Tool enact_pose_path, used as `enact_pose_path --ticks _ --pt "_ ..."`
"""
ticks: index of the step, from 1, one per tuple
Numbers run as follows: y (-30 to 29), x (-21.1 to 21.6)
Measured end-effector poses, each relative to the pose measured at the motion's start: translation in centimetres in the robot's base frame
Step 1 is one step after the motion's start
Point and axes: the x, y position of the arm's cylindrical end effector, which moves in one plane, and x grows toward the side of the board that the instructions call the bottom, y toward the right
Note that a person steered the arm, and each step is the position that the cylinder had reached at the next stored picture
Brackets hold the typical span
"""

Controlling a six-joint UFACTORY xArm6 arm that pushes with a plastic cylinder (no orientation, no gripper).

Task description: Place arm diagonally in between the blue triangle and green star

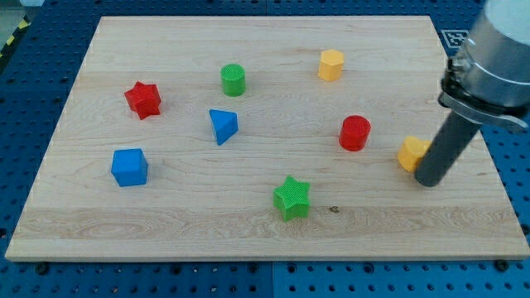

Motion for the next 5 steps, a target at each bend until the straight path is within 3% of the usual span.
enact_pose_path --ticks 5 --pt "-16.2 -2.2"
